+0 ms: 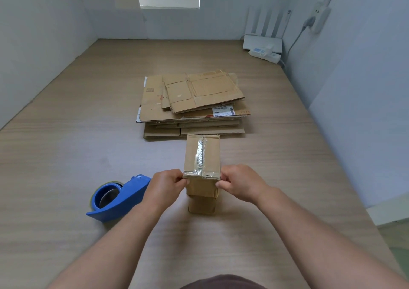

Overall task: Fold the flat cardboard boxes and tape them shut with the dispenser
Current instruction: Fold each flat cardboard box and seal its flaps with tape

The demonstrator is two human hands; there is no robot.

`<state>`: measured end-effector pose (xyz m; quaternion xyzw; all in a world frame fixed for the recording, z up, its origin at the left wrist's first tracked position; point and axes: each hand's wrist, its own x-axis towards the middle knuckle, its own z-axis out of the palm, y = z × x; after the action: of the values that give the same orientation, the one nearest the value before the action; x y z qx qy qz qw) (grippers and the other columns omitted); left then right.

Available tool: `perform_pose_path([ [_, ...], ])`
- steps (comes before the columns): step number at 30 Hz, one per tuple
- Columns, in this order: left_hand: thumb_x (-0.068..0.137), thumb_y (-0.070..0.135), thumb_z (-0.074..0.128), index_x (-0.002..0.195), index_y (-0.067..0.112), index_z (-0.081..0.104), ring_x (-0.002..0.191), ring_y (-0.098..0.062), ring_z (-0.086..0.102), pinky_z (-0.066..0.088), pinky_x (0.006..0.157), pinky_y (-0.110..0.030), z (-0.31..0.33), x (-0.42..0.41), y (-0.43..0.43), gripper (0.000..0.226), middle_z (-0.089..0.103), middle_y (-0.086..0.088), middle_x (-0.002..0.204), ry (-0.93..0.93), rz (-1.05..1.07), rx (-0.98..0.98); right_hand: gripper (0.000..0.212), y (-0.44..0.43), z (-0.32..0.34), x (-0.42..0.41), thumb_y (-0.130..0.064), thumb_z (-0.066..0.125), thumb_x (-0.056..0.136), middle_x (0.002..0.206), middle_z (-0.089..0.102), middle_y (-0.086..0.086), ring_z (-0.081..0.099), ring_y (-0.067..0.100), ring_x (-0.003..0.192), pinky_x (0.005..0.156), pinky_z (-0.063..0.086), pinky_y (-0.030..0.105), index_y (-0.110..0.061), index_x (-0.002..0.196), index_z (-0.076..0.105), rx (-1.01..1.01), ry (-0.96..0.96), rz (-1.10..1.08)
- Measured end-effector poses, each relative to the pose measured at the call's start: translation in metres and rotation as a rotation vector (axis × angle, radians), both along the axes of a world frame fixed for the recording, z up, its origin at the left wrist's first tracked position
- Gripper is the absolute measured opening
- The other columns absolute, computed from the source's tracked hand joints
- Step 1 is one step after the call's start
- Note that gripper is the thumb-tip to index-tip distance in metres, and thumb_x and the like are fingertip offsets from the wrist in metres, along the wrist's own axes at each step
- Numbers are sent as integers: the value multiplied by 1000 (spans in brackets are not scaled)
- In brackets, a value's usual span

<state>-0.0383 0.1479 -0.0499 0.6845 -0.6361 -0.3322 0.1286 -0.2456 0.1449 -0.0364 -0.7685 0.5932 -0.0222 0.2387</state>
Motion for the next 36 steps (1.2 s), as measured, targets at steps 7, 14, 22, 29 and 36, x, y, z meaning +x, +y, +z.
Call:
perform_pose_path([
  [7,94,37,56,100,20,66,84,-12,61,55,75,-32,5,-10,6,21,70,4,94,-69,-61,-25,12,-1,-13,-4,-19,47,94,94,56,7,49,27,87,67,25,29,-17,84,40,-134,-18,-95],
  [14,91,57,47,133,21,43,94,-12,59,50,77,-30,27,-12,-4,55,60,7,98,6,91,-123,10,-14,-5,-33,-16,51,88,88,47,-2,47,24,83,71,38,34,-18,82,43,-30,-30,-173],
  [22,93,42,55,152,29,20,134,-25,40,42,103,-42,28,-25,-35,70,31,-5,153,5,-33,37,25,-28,-2,-37,-28,42,98,123,50,0,52,22,109,80,43,33,-26,120,52,-74,125,-164],
  [29,88,40,59,120,15,51,81,-23,68,59,63,-32,32,-42,-19,41,65,-4,97,66,164,231,33,-10,-2,-27,-41,38,99,118,56,7,56,28,102,77,41,34,-15,114,52,-170,3,-578],
  [36,85,39,61,102,6,52,69,-23,71,61,64,-36,19,-59,-3,38,69,-12,86,327,313,249,51,4,-9,4,-58,44,92,115,64,7,58,28,108,84,47,36,-14,116,52,28,-263,-538],
])
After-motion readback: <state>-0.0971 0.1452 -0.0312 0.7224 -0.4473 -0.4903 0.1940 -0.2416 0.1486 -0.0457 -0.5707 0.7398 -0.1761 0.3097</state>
